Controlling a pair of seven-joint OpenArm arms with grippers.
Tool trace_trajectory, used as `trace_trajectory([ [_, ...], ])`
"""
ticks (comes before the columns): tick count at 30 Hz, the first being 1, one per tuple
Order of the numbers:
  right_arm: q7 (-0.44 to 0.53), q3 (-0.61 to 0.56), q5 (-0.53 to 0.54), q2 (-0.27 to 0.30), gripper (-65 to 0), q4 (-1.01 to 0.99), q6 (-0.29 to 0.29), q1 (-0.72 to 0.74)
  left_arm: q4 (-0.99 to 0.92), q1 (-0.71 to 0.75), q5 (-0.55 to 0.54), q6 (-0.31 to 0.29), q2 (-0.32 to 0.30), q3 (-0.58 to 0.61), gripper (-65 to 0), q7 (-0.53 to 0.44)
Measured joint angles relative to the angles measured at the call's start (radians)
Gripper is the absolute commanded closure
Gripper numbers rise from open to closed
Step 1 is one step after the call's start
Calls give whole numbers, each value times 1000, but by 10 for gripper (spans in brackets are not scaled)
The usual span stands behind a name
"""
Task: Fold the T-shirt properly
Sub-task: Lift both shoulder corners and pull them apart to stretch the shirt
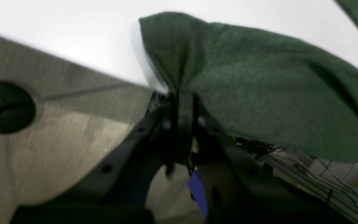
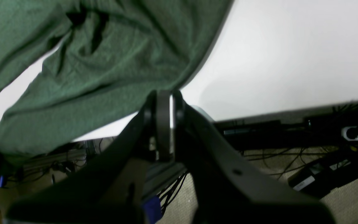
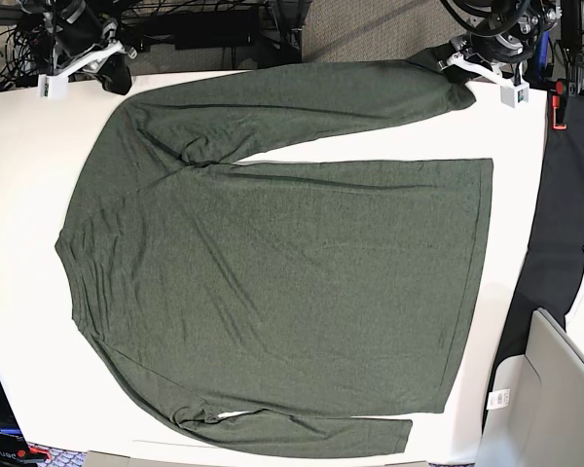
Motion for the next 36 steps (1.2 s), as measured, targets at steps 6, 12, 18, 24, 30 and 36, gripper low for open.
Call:
trace_trajectory([
  [6,0,50,-3,2,-84,-1,-125,62,-16,4,36,18,6,4,0,-6],
  [12,-3,69,1,2,-263,-2,-211,84,-16,4,35,18,6,4,0,-8],
  [18,-89,66,2,-13,-265,-3,-206,191,-16,2,33,18,6,11,0,-9],
  [24,-96,48,0,-34,-267,-95,-211,258,-16,1,33,18,6,11,0,-8],
  [30,-63,-14,24,-34,-267,-173,-194,327,-16,1,34,18,6,11,0,-9],
  [36,-49,-56,30,-59,-263,-201,-186,372,-16,1,34,18,9,11,0,-9],
])
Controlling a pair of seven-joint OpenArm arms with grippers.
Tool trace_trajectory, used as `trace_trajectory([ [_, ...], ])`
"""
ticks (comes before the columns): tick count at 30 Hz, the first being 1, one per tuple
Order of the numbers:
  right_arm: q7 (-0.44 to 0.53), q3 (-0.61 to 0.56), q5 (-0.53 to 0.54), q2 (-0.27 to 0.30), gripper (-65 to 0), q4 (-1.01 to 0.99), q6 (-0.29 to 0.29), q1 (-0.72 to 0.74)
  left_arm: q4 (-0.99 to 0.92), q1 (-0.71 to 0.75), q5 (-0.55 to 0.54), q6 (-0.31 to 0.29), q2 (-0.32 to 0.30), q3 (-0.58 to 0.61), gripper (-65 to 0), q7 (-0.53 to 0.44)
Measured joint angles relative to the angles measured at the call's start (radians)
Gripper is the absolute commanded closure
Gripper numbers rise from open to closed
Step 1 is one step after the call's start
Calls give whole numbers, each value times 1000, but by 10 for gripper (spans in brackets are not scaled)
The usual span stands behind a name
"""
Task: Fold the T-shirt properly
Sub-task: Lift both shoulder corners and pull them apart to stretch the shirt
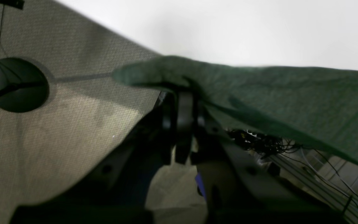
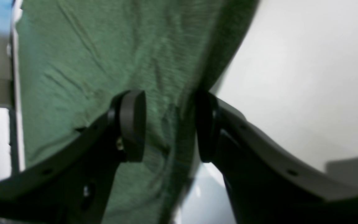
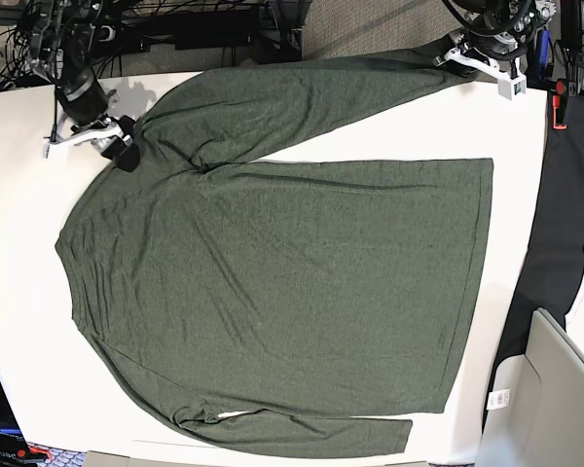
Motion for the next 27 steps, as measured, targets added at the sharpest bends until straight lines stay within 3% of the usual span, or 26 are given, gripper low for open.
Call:
trace_trajectory([
  [3,0,-11,1,-8,-205,0,5,-4,0,0,0,0,0,0,0,1],
  [7,-8,-9,-7,-8,-14,-1,-9,-10,0,0,-1,0,1,0,0,0],
  [8,-11,-8,-8,-8,0,-2,-8,-13,0,0,0,0,2,0,0,0],
  [20,-53,56,-34,-8,-6,129,-18,-84,34,1,0,0,-8,0,0,2],
  [23,-45,76,-26,-6,-6,189,39,-112,68,1,0,0,-27,0,0,0],
  [27,-58,95,-30,-6,-6,240,69,-193,106,10,0,-1,-34,0,0,3],
])
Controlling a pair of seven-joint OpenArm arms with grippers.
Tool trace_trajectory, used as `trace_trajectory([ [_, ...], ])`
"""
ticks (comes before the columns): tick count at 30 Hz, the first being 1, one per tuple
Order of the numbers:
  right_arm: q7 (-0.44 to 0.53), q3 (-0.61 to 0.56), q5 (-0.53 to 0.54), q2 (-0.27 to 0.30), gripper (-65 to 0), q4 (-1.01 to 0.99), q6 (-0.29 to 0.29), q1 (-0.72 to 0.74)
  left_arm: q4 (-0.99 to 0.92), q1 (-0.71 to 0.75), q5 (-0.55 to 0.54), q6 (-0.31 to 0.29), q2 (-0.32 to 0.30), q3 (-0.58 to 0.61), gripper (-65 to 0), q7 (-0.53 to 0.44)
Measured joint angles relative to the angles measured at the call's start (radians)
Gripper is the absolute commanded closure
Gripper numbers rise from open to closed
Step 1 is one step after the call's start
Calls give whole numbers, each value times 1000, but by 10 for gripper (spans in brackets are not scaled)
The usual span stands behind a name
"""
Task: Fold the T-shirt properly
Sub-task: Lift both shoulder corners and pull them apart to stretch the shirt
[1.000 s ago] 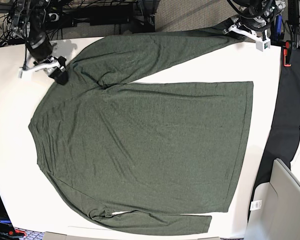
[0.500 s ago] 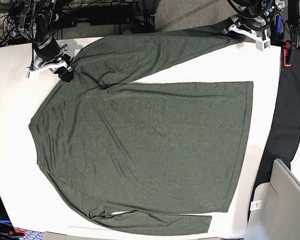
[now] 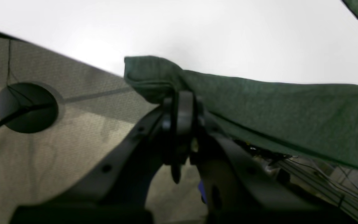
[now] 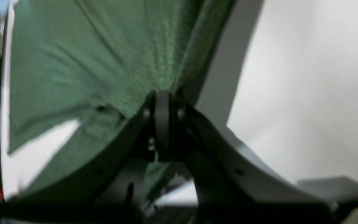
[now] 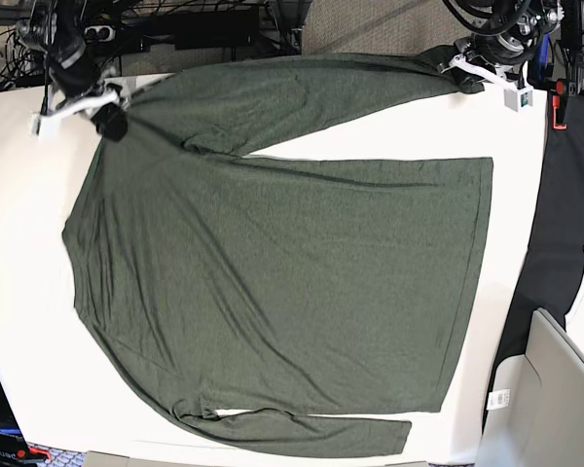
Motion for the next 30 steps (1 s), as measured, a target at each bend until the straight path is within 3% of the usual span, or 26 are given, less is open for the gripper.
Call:
trace_trajectory([
  [3,7,14,-3,1,-6,35,5,-45,20,3,0,1,-11,0,0,-5],
  [11,3,55,1,-6,-6,85,87,-148,53,44,2,1,-10,0,0,-4],
  [17,4,109,77,-6,-6,90,98,-184,63,51,0,0,-11,0,0,-3],
  [27,1,155,75,-2,-6,83,94,-36,70,-75,0,-2,-11,0,0,0],
  [30,0,151,9,-3,-6,79,94,13,69,-129,5,-2,-10,0,0,19],
])
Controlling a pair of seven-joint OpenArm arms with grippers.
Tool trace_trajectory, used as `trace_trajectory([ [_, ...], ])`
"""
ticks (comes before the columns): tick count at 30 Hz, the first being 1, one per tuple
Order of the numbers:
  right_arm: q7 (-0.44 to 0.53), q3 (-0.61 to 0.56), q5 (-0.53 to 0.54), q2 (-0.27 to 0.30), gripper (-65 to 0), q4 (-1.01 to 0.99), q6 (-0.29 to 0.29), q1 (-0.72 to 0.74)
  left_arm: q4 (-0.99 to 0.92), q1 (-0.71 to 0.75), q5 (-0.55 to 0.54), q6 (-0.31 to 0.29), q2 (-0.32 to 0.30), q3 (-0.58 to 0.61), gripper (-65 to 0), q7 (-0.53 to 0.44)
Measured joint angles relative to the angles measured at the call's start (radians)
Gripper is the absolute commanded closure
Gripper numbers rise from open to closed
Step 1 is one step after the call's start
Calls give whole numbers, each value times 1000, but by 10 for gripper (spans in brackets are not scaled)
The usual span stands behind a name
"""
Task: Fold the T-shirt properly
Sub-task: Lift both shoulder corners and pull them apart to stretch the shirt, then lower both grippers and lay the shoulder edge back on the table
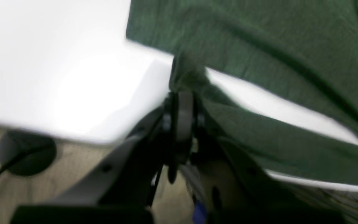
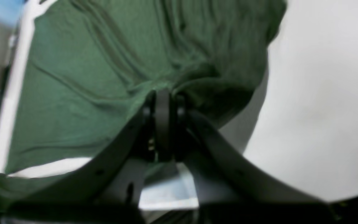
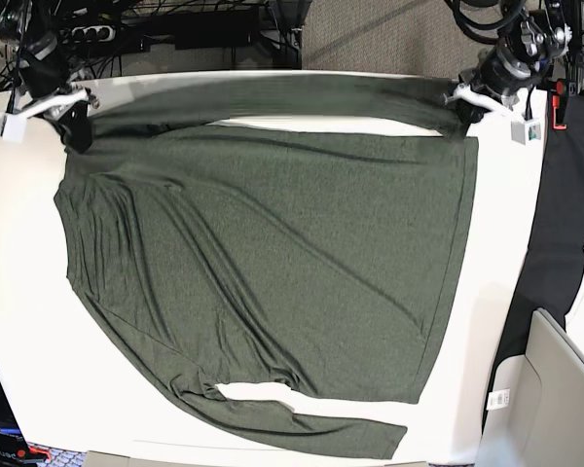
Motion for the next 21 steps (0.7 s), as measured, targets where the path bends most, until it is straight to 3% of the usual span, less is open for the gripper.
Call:
trace_trajectory([
  [21,6,-2,-28,-19,-6,-286,-4,253,-104,-299,-4,-1,0,6,0,-5],
])
